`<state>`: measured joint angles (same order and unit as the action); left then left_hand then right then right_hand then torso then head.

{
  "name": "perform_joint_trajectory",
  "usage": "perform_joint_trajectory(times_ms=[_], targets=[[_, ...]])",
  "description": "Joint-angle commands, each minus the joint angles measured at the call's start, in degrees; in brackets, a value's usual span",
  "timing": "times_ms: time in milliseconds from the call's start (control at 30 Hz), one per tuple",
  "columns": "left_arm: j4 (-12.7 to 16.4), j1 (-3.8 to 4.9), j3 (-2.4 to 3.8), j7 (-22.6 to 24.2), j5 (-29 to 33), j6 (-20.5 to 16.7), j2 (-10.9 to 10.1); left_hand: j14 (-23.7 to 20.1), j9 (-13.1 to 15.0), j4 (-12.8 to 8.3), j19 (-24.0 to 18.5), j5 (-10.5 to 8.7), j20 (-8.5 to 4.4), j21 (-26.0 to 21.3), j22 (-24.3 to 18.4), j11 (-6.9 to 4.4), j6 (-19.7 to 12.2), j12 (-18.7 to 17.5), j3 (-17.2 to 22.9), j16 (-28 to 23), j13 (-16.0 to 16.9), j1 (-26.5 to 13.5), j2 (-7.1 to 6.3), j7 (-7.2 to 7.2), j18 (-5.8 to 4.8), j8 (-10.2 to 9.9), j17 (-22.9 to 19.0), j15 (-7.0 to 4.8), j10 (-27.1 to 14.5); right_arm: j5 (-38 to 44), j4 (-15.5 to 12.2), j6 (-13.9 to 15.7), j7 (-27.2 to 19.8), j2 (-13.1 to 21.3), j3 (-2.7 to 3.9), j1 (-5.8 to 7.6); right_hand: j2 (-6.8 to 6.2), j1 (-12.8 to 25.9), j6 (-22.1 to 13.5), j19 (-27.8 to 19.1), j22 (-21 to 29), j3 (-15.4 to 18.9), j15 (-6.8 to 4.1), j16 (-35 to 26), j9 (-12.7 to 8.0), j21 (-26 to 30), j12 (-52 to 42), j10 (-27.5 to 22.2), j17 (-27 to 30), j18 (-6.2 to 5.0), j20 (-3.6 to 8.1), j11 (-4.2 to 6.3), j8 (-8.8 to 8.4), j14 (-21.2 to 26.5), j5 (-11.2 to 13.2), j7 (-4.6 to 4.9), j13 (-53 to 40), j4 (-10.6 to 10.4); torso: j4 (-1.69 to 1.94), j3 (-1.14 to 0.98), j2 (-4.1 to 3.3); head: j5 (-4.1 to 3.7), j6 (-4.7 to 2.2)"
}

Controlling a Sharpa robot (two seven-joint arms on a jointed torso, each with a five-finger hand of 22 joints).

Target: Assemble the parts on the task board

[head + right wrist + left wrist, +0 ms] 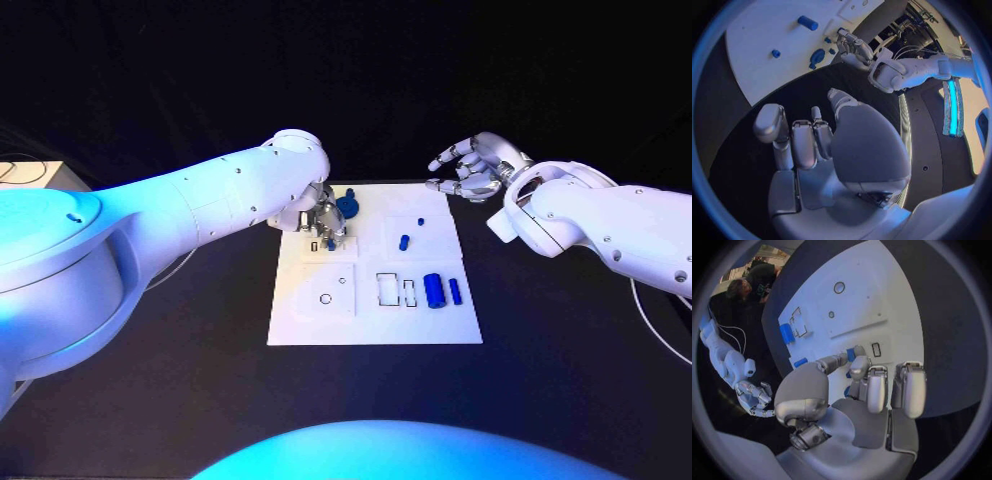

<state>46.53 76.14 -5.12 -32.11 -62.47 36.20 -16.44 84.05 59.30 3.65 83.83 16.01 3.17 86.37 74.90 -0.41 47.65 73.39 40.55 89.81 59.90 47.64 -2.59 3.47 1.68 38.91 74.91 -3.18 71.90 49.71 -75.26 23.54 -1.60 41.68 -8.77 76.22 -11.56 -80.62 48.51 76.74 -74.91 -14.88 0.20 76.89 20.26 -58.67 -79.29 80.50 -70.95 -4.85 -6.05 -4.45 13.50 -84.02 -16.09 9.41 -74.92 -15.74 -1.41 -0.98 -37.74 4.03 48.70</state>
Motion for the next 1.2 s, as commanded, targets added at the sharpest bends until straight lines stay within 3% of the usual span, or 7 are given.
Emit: perform_joint_trajectory(times_ms=[33, 400, 800, 1133, 1200], targets=[[0.01, -0.2, -0.08, 0.52, -0.92, -0.85, 0.07, 5.95, 0.05, 0.31, 2.09, -0.22, -0.4, -0.19, 8.88, 0.21, -0.07, -0.22, 0.05, 0.19, -0.03, 0.12, -0.22, 0.32, -0.07, -0.32, 15.09, -0.33, 0.13, 0.47, -0.06, -0.64, -0.53, 0.03, 0.01, -0.02, -0.14, 0.51, -0.39, 0.25, -0.88, -0.33, -0.15, -0.34, 0.08, 0.17, 0.22, -0.21, -0.09, -1.03, -0.02, -0.03, 0.19, -1.12, 0.09, 0.04, -4.28, -0.11, -0.01, 0.05, 0.0, 0.02, -0.05], [-0.08, -0.23, -0.08, 0.55, -1.89, -0.93, -0.23, 5.95, 0.27, 0.35, 2.1, -0.75, -0.42, -0.21, 8.89, 0.18, 0.05, -0.11, -0.9, 0.19, 0.11, 0.67, -1.12, 0.27, -0.07, -0.4, 15.09, -0.35, 0.2, 0.47, -0.1, -0.91, -0.55, 0.1, 0.01, -0.05, -0.14, 0.51, -0.39, 0.25, -0.88, -0.33, -0.15, -0.34, 0.08, 0.17, 0.22, -0.21, -0.09, -1.03, -0.02, -0.03, 0.19, -1.12, 0.09, 0.04, -4.28, -0.11, -0.05, 0.03, -0.01, 0.04, -0.09], [0.47, -0.26, -0.05, 0.56, -2.15, -0.69, -0.78, 5.95, 0.71, 1.76, 2.09, -1.4, -0.46, -0.31, 8.84, 0.18, 0.58, 0.02, -6.14, 0.19, 0.27, 1.74, -4.05, 0.27, -0.05, -0.86, 15.09, -0.37, 0.22, 0.47, -0.14, -1.02, -0.56, 0.16, 0.01, -0.11, -0.18, 0.57, -0.48, 0.29, -0.71, -0.55, -0.16, -0.56, 0.15, 0.63, 0.22, -0.22, 0.04, -1.07, 0.0, -0.03, 0.34, -1.12, 0.05, 0.04, -4.22, -0.06, 0.02, 0.03, 0.03, -0.01, -0.03], [2.26, -0.27, 0.31, 0.69, -1.97, -1.75, -2.07, 5.95, 1.18, 6.07, 1.98, -1.89, -0.42, -0.53, 8.65, 0.24, 0.96, 0.01, -12.89, 0.19, 0.23, 1.76, -6.04, 0.3, 0.0, -1.44, 15.09, -0.33, 0.1, 0.47, -0.06, -1.04, -0.59, 0.19, 0.01, -0.17, -0.18, 0.57, -0.48, 0.29, -0.71, -0.55, -0.16, -0.56, 0.15, 0.63, 0.22, -0.22, 0.04, -1.07, 0.0, -0.03, 0.34, -1.12, 0.05, 0.04, -4.22, -0.06, 0.0, 0.0, -0.01, 0.04, -0.13], [2.77, -0.26, 0.44, 0.73, -1.77, -1.89, -2.41, 5.95, 1.42, 7.66, 2.0, -4.34, -0.47, -0.54, 8.69, 0.16, 1.02, 0.08, -14.64, 0.19, 0.31, 2.57, -5.96, 0.22, 0.0, -1.55, 15.09, -0.39, 0.14, 0.47, -0.05, -1.05, -0.58, 0.2, 0.01, -0.18, -0.18, 0.57, -0.48, 0.29, -0.71, -0.55, -0.16, -0.56, 0.15, 0.63, 0.22, -0.22, 0.04, -1.07, 0.0, -0.03, 0.34, -1.12, 0.05, 0.04, -4.22, -0.06, 0.0, 0.01, -0.02, 0.02, -0.14]])
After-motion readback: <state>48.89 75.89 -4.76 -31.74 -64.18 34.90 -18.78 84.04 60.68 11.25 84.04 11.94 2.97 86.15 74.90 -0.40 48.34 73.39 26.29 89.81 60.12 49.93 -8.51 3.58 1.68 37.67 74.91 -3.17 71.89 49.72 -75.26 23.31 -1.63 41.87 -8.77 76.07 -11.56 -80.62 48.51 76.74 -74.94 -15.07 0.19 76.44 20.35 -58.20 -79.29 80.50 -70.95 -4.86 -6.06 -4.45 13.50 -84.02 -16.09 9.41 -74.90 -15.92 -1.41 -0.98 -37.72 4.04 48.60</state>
